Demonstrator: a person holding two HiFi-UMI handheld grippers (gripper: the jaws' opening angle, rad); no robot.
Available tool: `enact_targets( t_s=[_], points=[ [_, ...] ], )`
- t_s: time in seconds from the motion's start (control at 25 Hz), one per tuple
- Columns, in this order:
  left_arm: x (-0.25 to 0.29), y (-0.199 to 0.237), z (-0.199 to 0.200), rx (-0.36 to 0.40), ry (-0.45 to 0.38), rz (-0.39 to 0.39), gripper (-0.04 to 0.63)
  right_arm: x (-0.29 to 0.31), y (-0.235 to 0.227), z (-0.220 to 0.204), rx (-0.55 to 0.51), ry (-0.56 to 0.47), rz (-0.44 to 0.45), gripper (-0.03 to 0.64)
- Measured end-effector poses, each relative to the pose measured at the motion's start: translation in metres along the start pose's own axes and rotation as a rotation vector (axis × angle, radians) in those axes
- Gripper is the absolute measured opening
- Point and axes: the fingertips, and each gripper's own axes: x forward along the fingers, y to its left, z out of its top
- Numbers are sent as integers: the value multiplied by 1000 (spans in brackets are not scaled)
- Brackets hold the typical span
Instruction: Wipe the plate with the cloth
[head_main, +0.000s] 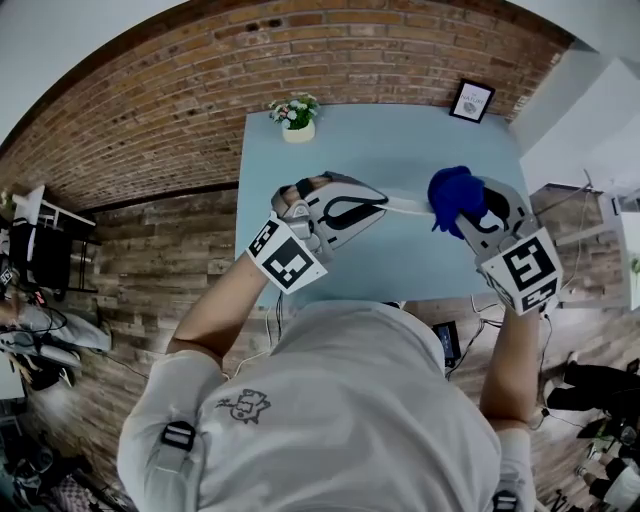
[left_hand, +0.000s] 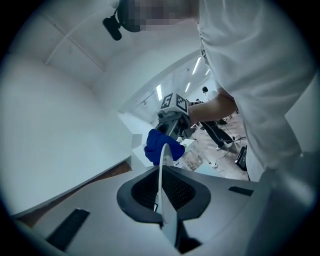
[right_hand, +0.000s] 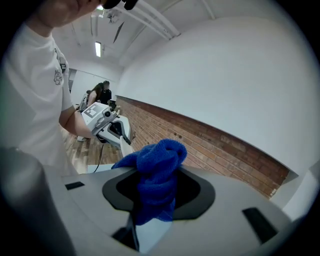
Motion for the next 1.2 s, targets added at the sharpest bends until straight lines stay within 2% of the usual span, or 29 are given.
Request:
enact_targets(
  t_s=[0.24,0.4,0.52,0.72,0.84,1.0,1.2],
  points=[
    [0,-5,16,110,-7,-39,18,-3,29,37,5,-58,236,135],
    [1,-11,37,175,-52,-68,18,-2,49,63,13,-91,386,136],
    [1,-14,52,226,-77,-71,18,3,55,76,22,-100,457,136],
    [-4,-14,76,285,-125,-49,18,13,45,76,77,-83,479,135],
    [-4,-18,87,339,-133,-48,20,27,45,67,86,-33,493,136],
    [-2,-22,85,373,-117,-36,20,35,37,45,125,62,490,137],
    [-5,-14,75,405,-66,-7,25,28,13,7,179,162,441,137]
  ],
)
